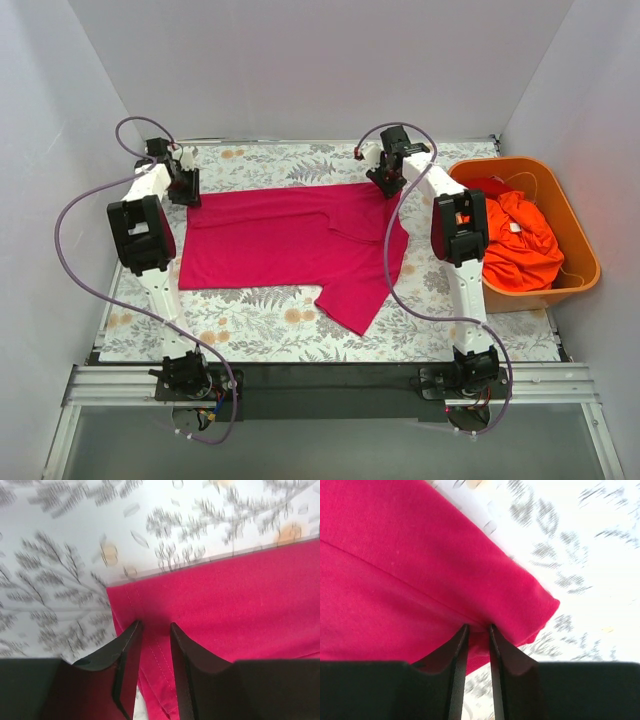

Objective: Fold and stack the t-shirts
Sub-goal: Fold the tshirt

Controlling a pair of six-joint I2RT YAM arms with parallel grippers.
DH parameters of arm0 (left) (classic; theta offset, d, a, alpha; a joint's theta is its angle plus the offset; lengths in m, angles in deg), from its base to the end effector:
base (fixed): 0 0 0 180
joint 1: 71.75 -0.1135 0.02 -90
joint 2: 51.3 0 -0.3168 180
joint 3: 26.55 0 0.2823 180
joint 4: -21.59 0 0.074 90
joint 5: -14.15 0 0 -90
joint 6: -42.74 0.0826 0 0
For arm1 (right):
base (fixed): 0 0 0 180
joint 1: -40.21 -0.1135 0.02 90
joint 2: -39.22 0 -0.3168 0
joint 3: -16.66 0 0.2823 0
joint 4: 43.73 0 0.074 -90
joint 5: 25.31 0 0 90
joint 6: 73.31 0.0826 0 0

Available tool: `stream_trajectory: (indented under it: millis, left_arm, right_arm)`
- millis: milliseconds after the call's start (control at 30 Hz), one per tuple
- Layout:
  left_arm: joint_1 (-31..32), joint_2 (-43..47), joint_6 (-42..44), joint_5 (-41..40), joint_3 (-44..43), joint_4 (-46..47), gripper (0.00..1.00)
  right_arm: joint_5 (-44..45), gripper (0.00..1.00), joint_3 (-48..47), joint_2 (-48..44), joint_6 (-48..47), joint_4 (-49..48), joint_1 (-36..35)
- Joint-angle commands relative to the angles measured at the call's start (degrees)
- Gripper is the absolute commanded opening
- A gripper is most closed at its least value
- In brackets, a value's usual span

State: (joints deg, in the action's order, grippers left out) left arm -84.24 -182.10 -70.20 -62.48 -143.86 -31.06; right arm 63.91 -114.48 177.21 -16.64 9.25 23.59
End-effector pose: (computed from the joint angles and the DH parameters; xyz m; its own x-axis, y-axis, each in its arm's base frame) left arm 0.5547 0.1033 0.1463 -0.7759 -0.5603 -0.2901 -0.4577 0.8163 -0.3524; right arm 0.5884 0.1768 0.1565 -0.5314 -0.7320 -0.4264 -0.6996 0.6630 -0.2663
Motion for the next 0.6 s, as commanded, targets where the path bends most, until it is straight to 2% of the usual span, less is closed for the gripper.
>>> stream_trajectory:
  millis: [0, 33, 67, 167, 200, 367, 433, 467, 500, 567]
  left_arm:
    - [-0.34, -4.81, 0.18, -2.13, -5.15, -2.15, 0.30]
    - [-0.34, -4.55, 0.18, 1.19, -6.14, -2.59, 0.31]
    - [-0.34, -3.85, 0.26, 2.96, -7.02, -3.38, 0.34]
    - [-0.34, 0.89, -0.35, 10.94, -7.73, -3.48, 0.41]
    - [-0.34, 3.77, -0.53, 12.46, -7.82, -3.56, 0.50]
    - [-0.52, 11.61, -0.44, 17.47, -7.21, -6.80, 0.59]
    - [-0.87, 15.72, 1.14, 18.62, -5.63, -8.65, 0.63]
    - [-1.04, 17.23, 1.75, 19.58, -3.01, -10.66, 0.64]
    - [-1.39, 18.64, 4.19, 22.73, -1.33, -11.81, 0.65]
    - [-1.92, 23.91, 5.79, 24.07, 5.50, -12.79, 0.68]
  right_arm:
    - [3.68, 0.31, -3.90, 2.98, -1.22, -4.14, 0.80]
    - [2.81, 0.32, -4.61, 2.63, -1.05, -4.06, 0.80]
    - [2.01, 0.40, -5.05, 1.15, -0.96, -3.97, 0.71]
    - [-2.82, 0.52, -4.62, -4.37, -0.60, -3.97, 0.28]
    - [-4.65, 0.55, -3.83, -6.23, -0.78, -3.88, -0.16]
    - [-9.41, 0.73, 6.62, -20.82, -3.76, -2.22, -1.31]
    - [-12.40, 0.80, 10.13, -26.42, -6.91, 0.50, -1.66]
    - [-13.36, 0.90, 14.06, -28.29, -8.06, 3.30, -1.83]
    - [-15.20, 0.93, 16.02, -29.96, -9.12, 4.72, -2.18]
    - [-17.05, 0.92, 21.89, -34.27, -11.66, 9.44, -2.89]
